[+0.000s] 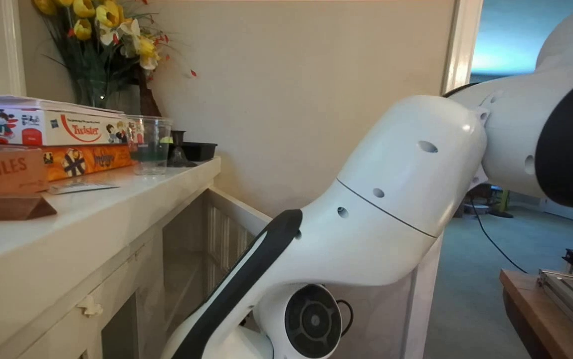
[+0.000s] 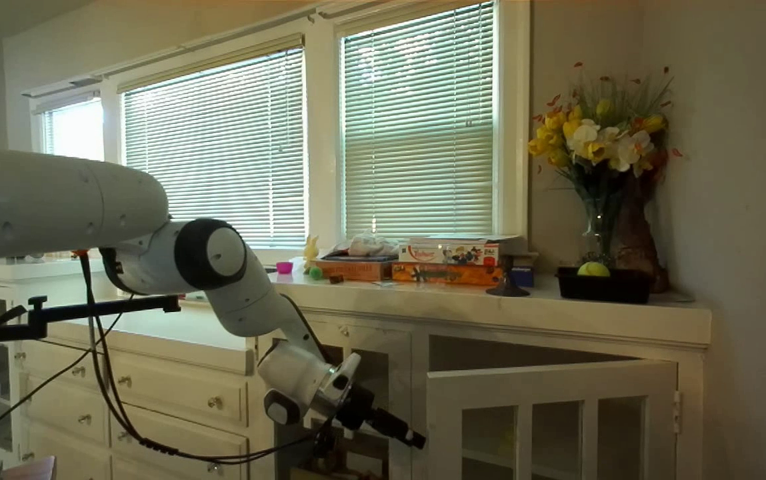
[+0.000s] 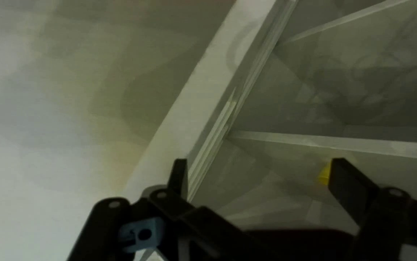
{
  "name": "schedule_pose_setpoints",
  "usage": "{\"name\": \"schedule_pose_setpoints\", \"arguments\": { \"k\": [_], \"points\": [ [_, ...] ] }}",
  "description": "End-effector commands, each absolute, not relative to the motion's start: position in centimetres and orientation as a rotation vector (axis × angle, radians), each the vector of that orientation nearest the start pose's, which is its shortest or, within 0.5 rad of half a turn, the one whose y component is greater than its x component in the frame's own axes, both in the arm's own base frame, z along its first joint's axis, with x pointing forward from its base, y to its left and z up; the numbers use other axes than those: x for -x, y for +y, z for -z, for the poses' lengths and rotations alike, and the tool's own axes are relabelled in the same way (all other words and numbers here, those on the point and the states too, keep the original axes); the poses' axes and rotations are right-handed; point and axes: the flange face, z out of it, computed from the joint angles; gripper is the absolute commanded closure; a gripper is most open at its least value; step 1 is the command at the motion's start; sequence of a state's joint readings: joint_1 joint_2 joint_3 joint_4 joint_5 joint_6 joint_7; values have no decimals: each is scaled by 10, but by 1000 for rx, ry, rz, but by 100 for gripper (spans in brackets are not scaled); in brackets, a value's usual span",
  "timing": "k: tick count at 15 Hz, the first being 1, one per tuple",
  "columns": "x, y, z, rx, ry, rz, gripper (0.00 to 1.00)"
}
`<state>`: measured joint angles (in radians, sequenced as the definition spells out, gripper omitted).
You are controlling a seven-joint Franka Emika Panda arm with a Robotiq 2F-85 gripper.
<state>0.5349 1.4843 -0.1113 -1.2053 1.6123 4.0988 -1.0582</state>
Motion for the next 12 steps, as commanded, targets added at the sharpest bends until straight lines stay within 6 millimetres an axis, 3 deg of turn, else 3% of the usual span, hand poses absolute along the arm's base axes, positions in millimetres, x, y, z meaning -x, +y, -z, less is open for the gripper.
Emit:
{"name": "schedule_pose_setpoints", "arguments": {
  "k": [1, 3, 6, 12],
  "points": [
    [-541, 120, 21, -2179, -403, -1058, 0],
    [-531, 114, 27, -2175, -465, -1041, 0],
    [-546, 114, 32, -2253, -371, -1086, 0],
    [-541, 110, 31, -2230, -422, -1042, 0]
  ]
}}
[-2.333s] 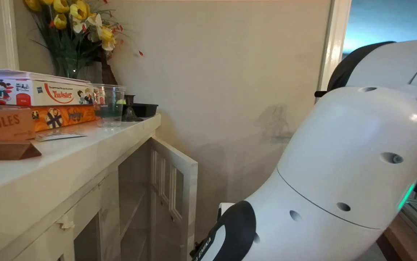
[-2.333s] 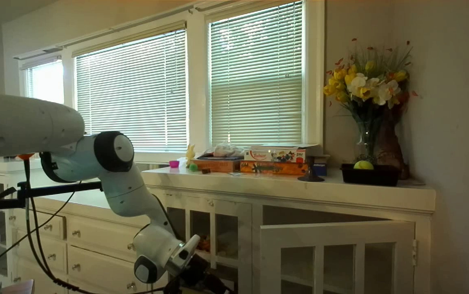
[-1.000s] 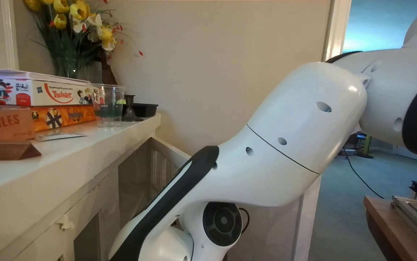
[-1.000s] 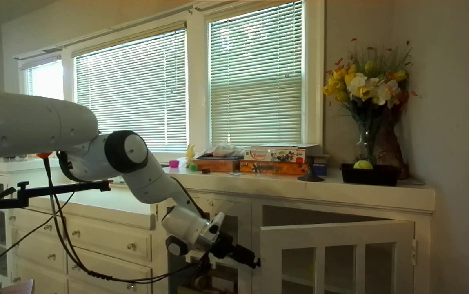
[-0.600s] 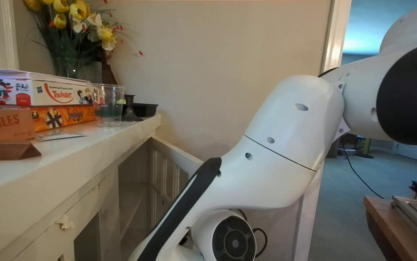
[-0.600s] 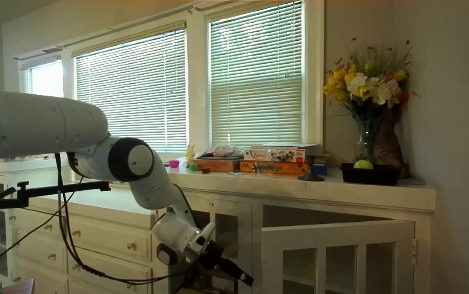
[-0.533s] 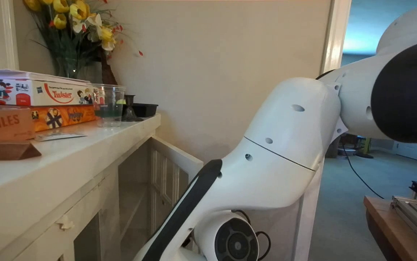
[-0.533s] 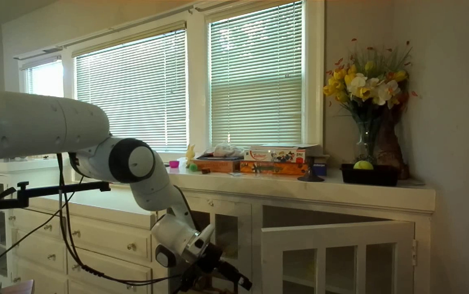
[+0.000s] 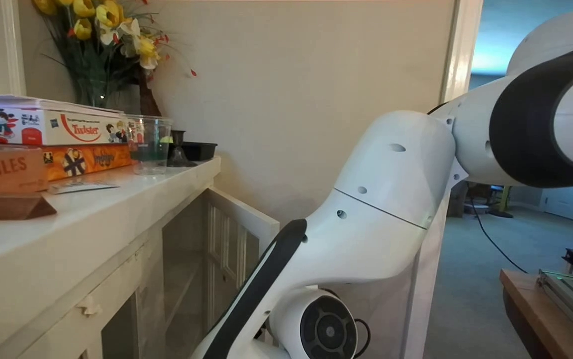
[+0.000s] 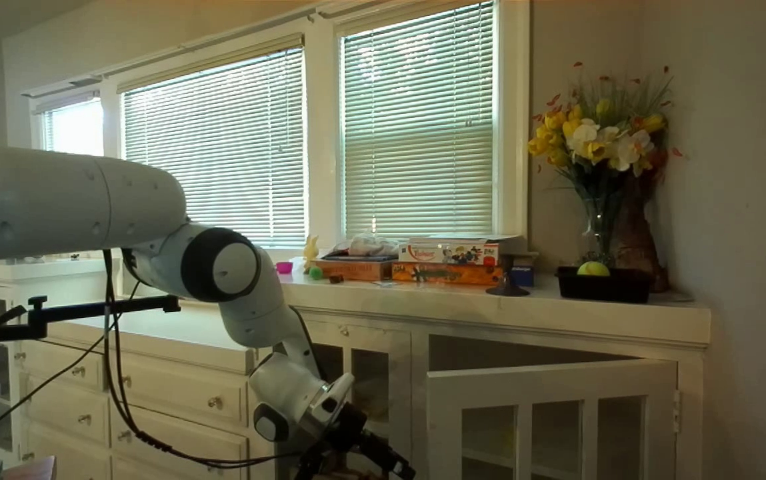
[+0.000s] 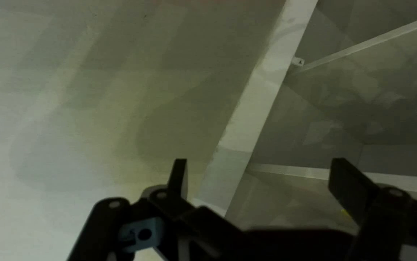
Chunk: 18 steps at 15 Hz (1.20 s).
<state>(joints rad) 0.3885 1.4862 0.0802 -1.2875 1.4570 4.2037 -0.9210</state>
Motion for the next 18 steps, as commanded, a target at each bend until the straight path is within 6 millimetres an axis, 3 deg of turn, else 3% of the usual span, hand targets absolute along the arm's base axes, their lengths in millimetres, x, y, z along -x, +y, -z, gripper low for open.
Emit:
{"name": "schedule_pose_setpoints", "arguments": {
  "k": [1, 6, 14, 18],
  "points": [
    [-541, 110, 31, -2232, -423, -1042, 0],
    [-539, 110, 23, -2161, -471, -1049, 0],
    [-516, 85, 13, -1975, -677, -1078, 0],
    [-518, 75, 7, -1940, -662, -1064, 0]
  ]
}}
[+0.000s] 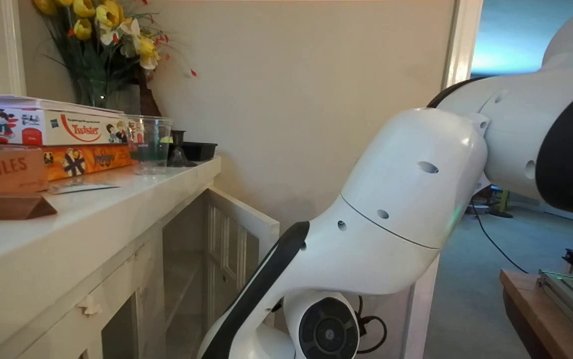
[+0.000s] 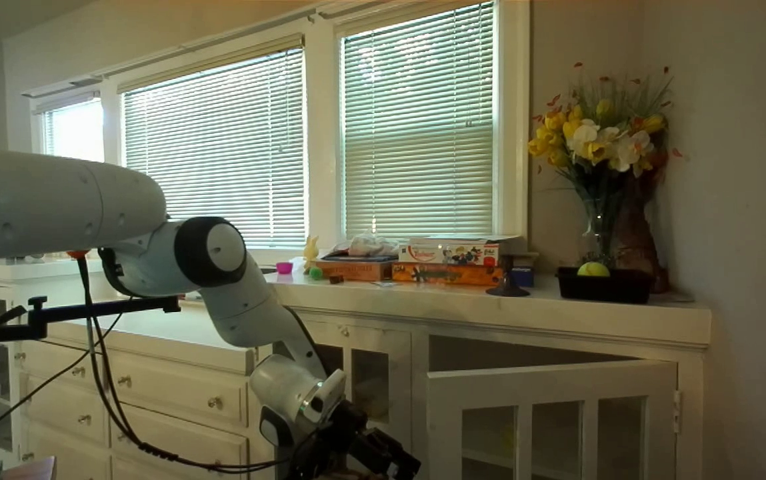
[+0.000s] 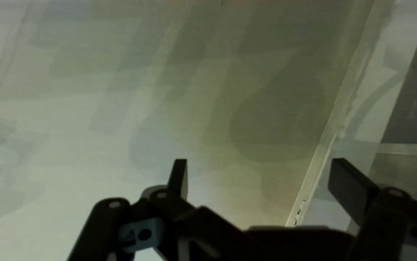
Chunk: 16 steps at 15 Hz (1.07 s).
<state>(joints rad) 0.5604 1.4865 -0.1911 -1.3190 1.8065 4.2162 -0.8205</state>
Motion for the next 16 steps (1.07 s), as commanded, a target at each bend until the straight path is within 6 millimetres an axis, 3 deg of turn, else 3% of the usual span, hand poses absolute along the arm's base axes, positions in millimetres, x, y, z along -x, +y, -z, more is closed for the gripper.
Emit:
{"name": "schedule_pose_setpoints", "arguments": {
  "k": [1, 5, 10, 13, 16],
  "points": [
    [-521, 70, 5, -1932, -644, -1066, 0],
    [-536, 60, -7, -1911, -594, -1083, 0],
    [-551, 75, -16, -1943, -498, -1071, 0],
    [-556, 105, -12, -2023, -478, -1052, 0],
    [-548, 144, -8, -2092, -434, -1026, 0]
  ]
}}
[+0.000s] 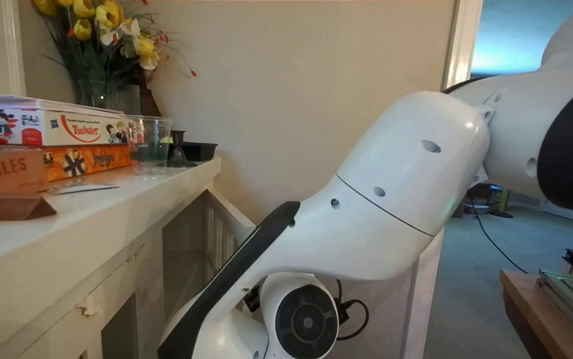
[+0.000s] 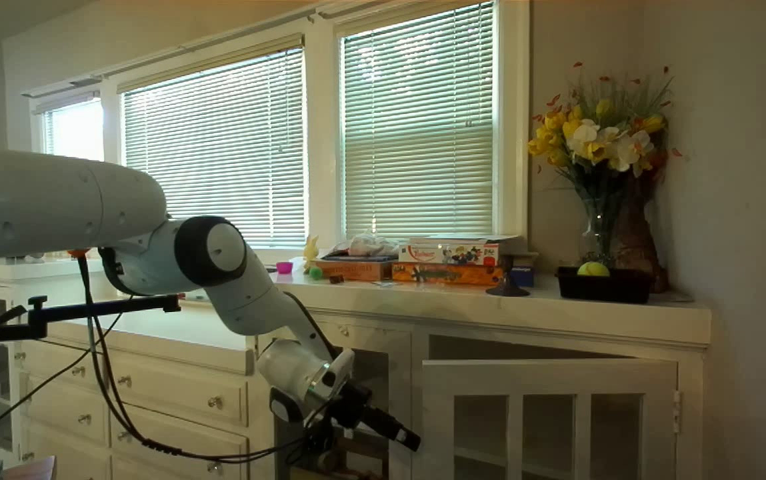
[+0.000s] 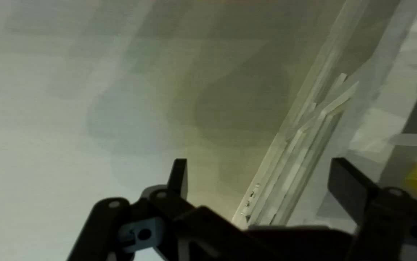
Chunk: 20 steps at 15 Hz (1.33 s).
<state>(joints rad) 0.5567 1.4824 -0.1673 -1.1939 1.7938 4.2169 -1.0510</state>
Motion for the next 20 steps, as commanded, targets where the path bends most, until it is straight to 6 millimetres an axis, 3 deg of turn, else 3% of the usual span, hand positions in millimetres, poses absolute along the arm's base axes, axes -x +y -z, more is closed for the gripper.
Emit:
{"name": "schedule_pose_setpoints", "arguments": {
  "k": [1, 3, 10, 14, 17, 20],
  "points": [
    [-548, 155, -8, -2116, -402, -1016, 0],
    [-553, 162, -13, -2103, -290, -1039, 0],
    [-590, 131, -49, -1921, -48, -1101, 0],
    [-598, 130, -54, -1893, 25, -1121, 0],
    [-597, 126, -58, -1867, 13, -1134, 0],
    [-596, 109, -67, -1823, -59, -1143, 0]
  ]
}}
